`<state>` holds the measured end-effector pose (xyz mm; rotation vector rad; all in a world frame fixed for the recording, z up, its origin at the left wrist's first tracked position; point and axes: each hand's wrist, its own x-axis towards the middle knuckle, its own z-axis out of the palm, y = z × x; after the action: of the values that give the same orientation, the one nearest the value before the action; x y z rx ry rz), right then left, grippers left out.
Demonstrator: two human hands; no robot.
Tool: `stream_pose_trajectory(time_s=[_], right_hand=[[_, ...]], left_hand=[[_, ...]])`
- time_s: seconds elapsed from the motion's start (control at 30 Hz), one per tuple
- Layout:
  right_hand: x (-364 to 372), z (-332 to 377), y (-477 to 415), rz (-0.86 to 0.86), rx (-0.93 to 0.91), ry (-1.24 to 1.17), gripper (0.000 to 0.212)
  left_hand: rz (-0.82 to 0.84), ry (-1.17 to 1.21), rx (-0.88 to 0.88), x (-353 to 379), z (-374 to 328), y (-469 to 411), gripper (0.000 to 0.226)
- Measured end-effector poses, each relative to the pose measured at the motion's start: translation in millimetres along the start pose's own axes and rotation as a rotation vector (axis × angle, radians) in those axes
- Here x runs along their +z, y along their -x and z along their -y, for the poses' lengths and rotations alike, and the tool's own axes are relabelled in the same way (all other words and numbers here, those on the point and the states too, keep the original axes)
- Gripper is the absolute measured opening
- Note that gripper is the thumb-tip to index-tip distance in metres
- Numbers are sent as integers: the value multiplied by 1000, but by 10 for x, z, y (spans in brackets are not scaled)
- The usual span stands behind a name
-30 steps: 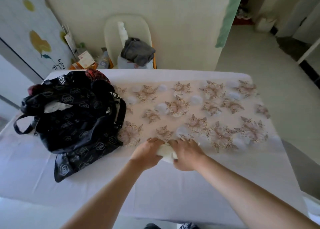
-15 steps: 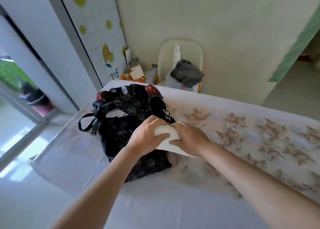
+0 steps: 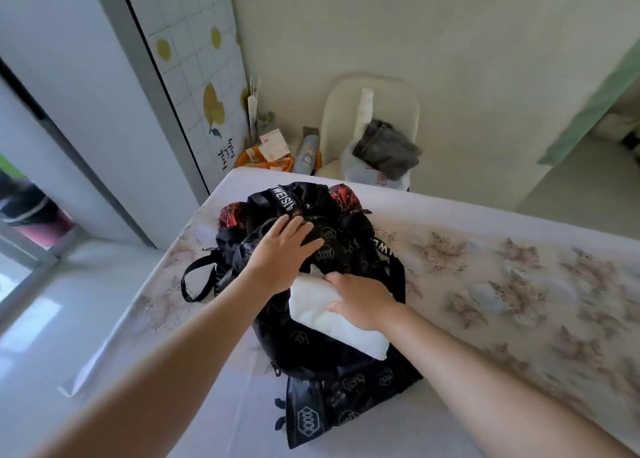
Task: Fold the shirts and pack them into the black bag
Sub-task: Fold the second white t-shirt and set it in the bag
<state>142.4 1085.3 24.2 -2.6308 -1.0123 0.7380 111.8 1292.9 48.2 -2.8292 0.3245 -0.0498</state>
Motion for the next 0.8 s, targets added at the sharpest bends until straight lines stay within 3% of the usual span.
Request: stream_pose_trajectory(time_s=[0.07, 0.17, 0.23, 0.3, 0.37, 0.43, 0.5, 0.57, 0.67, 0.73, 0.8], right_hand=[[30, 8, -29, 5, -18, 9, 52], [-2, -24, -43, -70, -29, -70, 52], [-72, -79, -94, -108, 11, -185, 54], [-94, -153, -183, -109, 110, -356, 53], [-59, -211, -276, -129, 194, -216, 51], [16, -210, -330, -190, 198, 196, 48], [124, -113, -378, -253, 28, 355, 53], [223, 19, -439, -242, -88, 343, 53], [427, 82, -547, -92, 55, 252, 80], [556, 39, -595, -86, 144, 258, 104], [592, 30, -618, -129, 169, 282, 113]], left_hand=[[66, -58, 20, 48, 87, -133, 48], [-116, 114, -139, -55, 252, -352, 13], [-235, 366, -308, -202, 398, -507, 17], [-297, 453, -373, -333, 516, -637, 26], [-275, 421, -387, -396, 566, -694, 27], [-206, 398, -365, -371, 551, -690, 26], [-154, 452, -344, -323, 516, -667, 21], [-159, 500, -286, -276, 495, -653, 27], [-84, 323, -12, -229, 429, -673, 68], [0, 165, 108, -215, 325, -690, 65], [-5, 108, 125, -123, 244, -703, 49]])
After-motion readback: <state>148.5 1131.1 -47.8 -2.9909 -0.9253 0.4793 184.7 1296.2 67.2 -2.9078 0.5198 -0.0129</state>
